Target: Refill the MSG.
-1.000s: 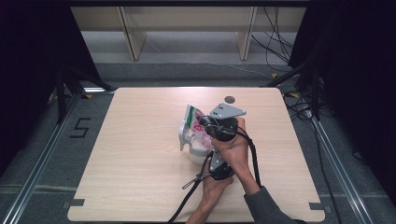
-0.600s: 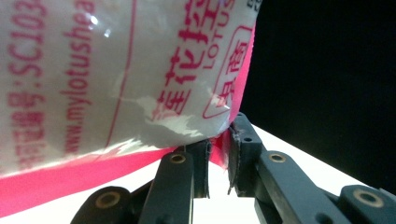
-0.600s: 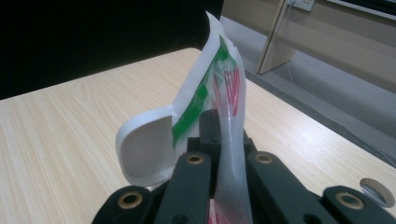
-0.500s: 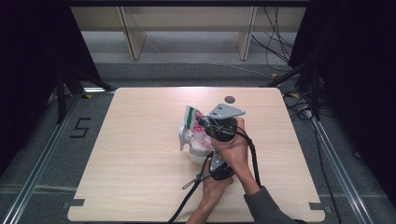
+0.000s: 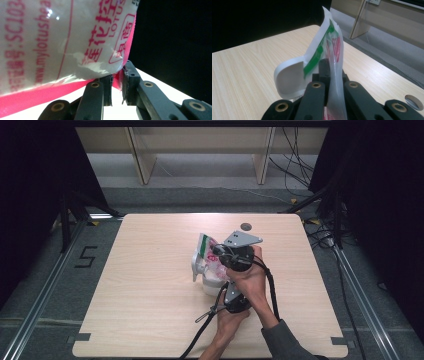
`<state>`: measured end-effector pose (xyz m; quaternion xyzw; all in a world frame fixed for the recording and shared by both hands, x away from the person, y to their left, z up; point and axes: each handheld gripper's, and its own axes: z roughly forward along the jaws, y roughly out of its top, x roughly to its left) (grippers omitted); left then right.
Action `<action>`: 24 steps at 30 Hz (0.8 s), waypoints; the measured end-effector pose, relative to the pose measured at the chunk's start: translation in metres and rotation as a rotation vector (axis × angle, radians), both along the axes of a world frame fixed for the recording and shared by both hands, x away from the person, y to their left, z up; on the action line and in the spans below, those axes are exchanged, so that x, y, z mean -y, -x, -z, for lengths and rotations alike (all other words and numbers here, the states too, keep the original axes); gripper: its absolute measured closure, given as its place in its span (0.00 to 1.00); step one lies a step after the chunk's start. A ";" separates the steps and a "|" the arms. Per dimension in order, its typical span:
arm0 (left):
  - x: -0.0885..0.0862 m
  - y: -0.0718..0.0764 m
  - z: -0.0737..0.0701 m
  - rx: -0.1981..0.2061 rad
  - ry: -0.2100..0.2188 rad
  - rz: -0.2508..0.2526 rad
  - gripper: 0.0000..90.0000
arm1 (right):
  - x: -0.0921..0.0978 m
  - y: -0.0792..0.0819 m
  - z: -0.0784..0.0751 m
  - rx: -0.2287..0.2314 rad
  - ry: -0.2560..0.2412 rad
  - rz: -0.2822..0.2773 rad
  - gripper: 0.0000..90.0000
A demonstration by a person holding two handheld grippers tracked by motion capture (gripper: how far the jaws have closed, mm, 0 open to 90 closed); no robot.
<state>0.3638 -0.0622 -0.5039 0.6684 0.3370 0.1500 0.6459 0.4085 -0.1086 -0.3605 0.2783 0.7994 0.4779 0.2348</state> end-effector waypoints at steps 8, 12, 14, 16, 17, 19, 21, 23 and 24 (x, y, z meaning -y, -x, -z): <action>0.002 -0.001 0.001 0.001 0.031 0.010 0.88 | 0.001 -0.001 0.000 0.000 0.001 0.001 1.00; 0.001 -0.001 0.000 -0.003 0.028 0.007 0.88 | 0.001 -0.001 0.000 0.003 0.001 0.000 1.00; 0.001 0.000 0.000 -0.005 0.029 0.009 0.88 | 0.001 0.000 0.000 -0.018 -0.006 0.004 1.00; 0.001 0.001 0.000 -0.005 0.019 0.009 0.88 | 0.001 -0.002 0.000 -0.006 0.004 -0.009 1.00; 0.000 0.000 -0.001 -0.004 -0.004 0.009 0.88 | 0.001 -0.002 0.000 0.000 0.005 -0.010 1.00; 0.002 -0.001 0.001 0.004 0.026 0.015 0.88 | 0.001 -0.002 0.001 -0.003 0.001 -0.001 1.00; 0.002 0.000 0.001 -0.001 0.030 0.008 0.88 | 0.001 -0.002 0.001 -0.005 -0.002 0.004 1.00; 0.002 -0.001 0.001 0.001 0.026 0.013 0.88 | 0.001 -0.002 0.001 -0.002 -0.002 0.006 1.00; 0.002 -0.001 0.001 0.000 0.029 0.005 0.88 | 0.001 -0.002 0.001 -0.001 -0.001 0.007 1.00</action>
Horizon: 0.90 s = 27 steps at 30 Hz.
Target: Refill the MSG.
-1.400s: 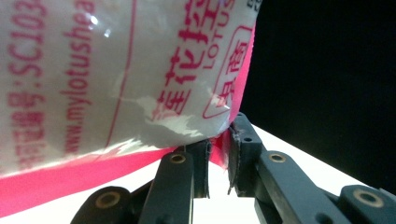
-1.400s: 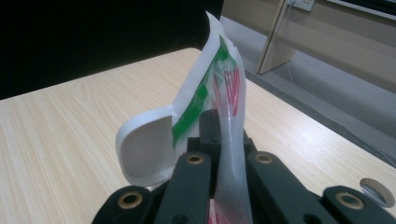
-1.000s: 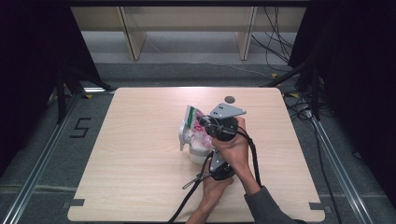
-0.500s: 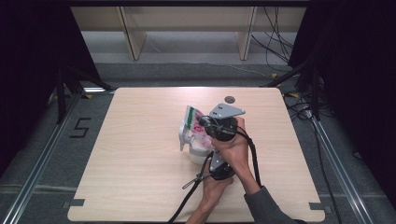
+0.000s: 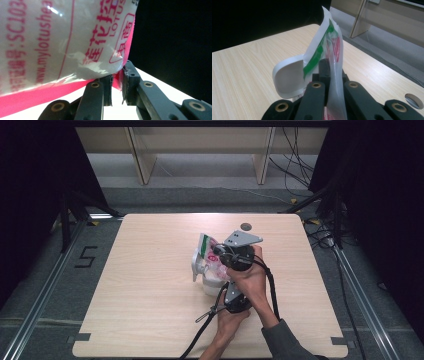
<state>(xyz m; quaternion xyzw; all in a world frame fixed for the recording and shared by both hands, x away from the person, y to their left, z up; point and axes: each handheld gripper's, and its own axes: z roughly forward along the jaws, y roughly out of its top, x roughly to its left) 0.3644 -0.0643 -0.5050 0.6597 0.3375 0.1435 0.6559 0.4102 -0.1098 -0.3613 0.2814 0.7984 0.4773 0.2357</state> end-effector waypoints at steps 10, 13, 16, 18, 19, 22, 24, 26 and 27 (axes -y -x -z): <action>0.000 0.000 0.000 0.000 0.002 0.011 0.88 | 0.000 0.000 0.000 0.004 0.007 -0.002 1.00; -0.001 0.000 -0.001 -0.003 -0.003 0.016 0.88 | 0.000 0.000 -0.001 0.002 0.007 0.000 1.00; -0.001 0.000 -0.001 0.006 -0.001 0.010 0.89 | 0.000 0.000 -0.002 0.017 0.008 -0.007 1.00; -0.002 0.000 -0.003 -0.002 -0.033 0.009 0.88 | 0.000 0.002 -0.003 0.002 0.006 -0.002 1.00; -0.002 0.000 -0.002 -0.001 -0.024 0.012 0.88 | 0.000 0.002 -0.003 0.005 0.005 0.000 1.00; 0.001 -0.001 -0.001 0.002 0.009 0.017 0.89 | 0.000 0.003 -0.002 -0.007 -0.004 0.015 1.00; 0.000 -0.002 0.000 0.000 0.001 0.020 0.88 | 0.001 0.001 -0.002 0.000 0.007 0.012 1.00; 0.001 -0.001 -0.001 0.002 0.011 0.017 0.88 | 0.001 0.001 -0.002 -0.004 0.007 0.009 1.00; 0.000 -0.001 -0.001 0.004 0.003 0.019 0.88 | 0.000 0.002 -0.002 -0.005 -0.001 0.011 1.00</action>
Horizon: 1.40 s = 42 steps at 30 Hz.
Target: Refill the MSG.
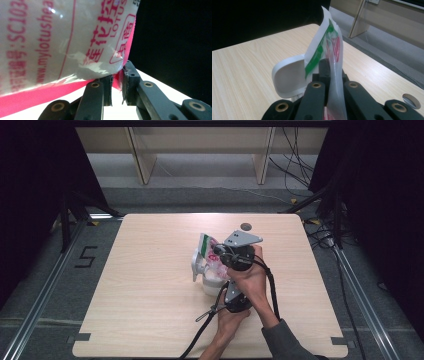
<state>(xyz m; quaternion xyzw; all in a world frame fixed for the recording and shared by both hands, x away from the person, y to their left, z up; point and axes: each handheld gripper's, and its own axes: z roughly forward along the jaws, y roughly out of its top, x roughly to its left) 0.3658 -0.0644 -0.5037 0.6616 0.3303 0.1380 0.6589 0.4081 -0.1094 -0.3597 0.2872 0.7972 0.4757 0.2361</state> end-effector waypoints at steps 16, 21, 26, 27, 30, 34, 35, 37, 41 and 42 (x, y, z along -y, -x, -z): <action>0.001 0.001 0.000 0.000 0.003 0.006 0.88 | -0.001 -0.002 0.002 0.006 0.026 -0.015 1.00; 0.001 0.001 -0.001 0.000 0.001 -0.019 0.88 | 0.000 -0.002 0.001 0.011 0.013 -0.015 1.00; -0.001 0.001 -0.001 -0.005 -0.025 0.001 0.89 | 0.000 -0.002 0.000 0.002 0.023 -0.018 1.00; 0.000 0.000 -0.001 0.001 -0.004 0.007 0.89 | 0.000 -0.001 0.000 -0.003 0.023 -0.018 1.00; 0.001 0.000 -0.001 0.004 0.007 0.008 0.88 | -0.002 -0.001 0.001 0.010 0.024 -0.015 1.00; 0.001 0.000 -0.001 0.008 0.000 0.002 0.88 | 0.000 -0.001 0.000 0.004 0.016 -0.018 1.00; 0.001 0.000 0.000 0.003 0.000 0.000 0.88 | 0.000 -0.001 0.000 0.010 0.012 -0.014 1.00; 0.001 0.000 0.000 0.007 0.000 0.002 0.88 | 0.002 -0.001 0.000 -0.007 0.009 -0.008 1.00; 0.001 0.000 -0.001 0.003 -0.007 -0.001 0.88 | 0.001 0.000 -0.001 -0.012 0.006 -0.011 1.00; 0.001 0.000 0.000 0.006 0.001 0.000 0.88 | 0.001 -0.001 0.000 0.000 0.001 -0.006 1.00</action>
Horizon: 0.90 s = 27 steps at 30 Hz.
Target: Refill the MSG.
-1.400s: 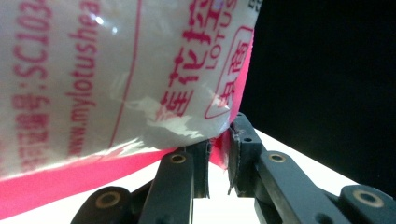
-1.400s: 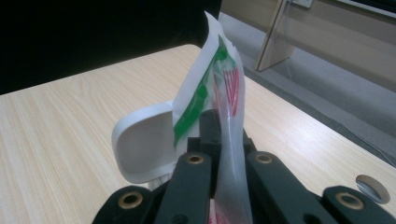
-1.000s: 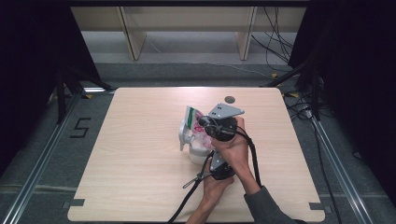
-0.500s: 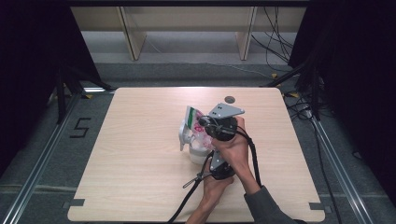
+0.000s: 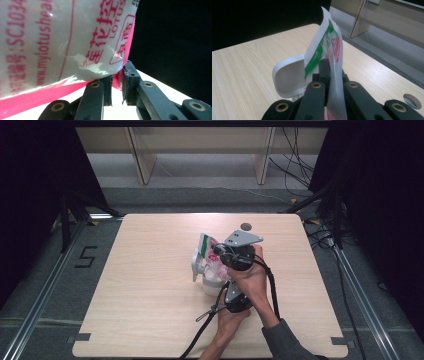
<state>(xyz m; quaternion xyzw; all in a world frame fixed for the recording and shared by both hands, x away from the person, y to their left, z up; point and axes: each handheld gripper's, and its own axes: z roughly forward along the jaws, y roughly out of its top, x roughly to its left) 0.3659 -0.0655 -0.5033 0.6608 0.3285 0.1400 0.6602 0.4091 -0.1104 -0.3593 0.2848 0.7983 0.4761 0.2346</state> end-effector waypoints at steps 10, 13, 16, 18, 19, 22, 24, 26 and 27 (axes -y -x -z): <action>0.000 0.000 0.000 0.000 0.005 0.000 0.88 | -0.001 0.000 0.000 -0.004 0.023 -0.016 1.00; -0.001 0.001 -0.001 0.000 -0.004 -0.001 0.88 | -0.002 0.000 0.000 0.007 0.010 -0.012 1.00; -0.001 0.001 -0.001 -0.001 -0.006 0.000 0.88 | -0.001 0.001 -0.001 0.002 0.018 -0.018 1.00; -0.001 0.000 -0.001 -0.004 -0.008 0.027 0.88 | -0.002 0.000 0.001 0.007 0.018 -0.015 1.00; -0.002 0.001 -0.001 0.000 -0.020 0.005 0.88 | -0.002 0.000 0.000 -0.002 0.020 -0.016 1.00; -0.001 0.001 -0.001 -0.006 0.000 -0.013 0.88 | -0.002 0.000 0.000 0.005 0.009 -0.012 1.00; -0.002 0.001 -0.001 0.001 -0.008 -0.001 0.88 | -0.001 0.000 -0.001 0.010 0.009 -0.013 1.00; -0.001 -0.001 -0.001 -0.002 -0.010 0.038 0.88 | -0.002 0.001 -0.001 -0.003 0.015 -0.015 1.00; -0.001 0.000 0.000 -0.007 -0.013 0.036 0.88 | -0.003 0.000 0.001 0.009 0.019 -0.014 1.00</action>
